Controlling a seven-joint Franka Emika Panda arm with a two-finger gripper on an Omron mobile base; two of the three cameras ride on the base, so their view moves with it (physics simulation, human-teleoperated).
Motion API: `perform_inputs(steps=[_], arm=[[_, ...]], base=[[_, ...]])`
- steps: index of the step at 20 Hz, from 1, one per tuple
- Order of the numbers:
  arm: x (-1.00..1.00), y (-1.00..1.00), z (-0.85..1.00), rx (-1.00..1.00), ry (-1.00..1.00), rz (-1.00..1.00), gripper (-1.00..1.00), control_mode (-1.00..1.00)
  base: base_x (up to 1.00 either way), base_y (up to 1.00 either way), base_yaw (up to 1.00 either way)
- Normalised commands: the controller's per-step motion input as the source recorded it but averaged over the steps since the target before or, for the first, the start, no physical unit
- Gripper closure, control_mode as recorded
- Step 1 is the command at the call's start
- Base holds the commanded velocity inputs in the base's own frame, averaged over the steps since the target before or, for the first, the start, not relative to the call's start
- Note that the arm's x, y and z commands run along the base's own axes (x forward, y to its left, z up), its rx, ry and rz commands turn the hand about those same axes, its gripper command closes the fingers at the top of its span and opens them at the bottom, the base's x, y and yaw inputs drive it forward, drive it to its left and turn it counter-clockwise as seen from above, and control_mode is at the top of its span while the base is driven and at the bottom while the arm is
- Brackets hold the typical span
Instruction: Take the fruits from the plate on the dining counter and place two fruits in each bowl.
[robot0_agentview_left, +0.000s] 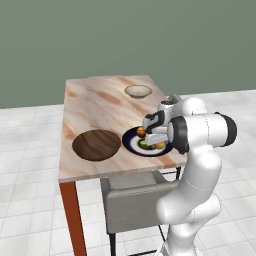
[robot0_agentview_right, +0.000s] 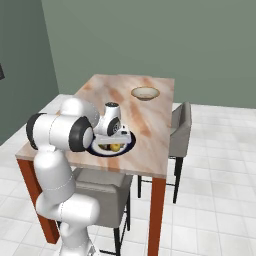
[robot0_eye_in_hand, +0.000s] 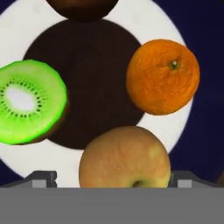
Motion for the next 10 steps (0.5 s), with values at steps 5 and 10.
perform_inputs(steps=[5,10], arm=[[0.00,0.00,0.00,0.00,0.00,0.00,1.00,-1.00],[0.00,0.00,0.00,0.00,0.00,0.00,1.00,-1.00]], base=[[0.00,0.00,0.00],[0.00,0.00,0.00]])
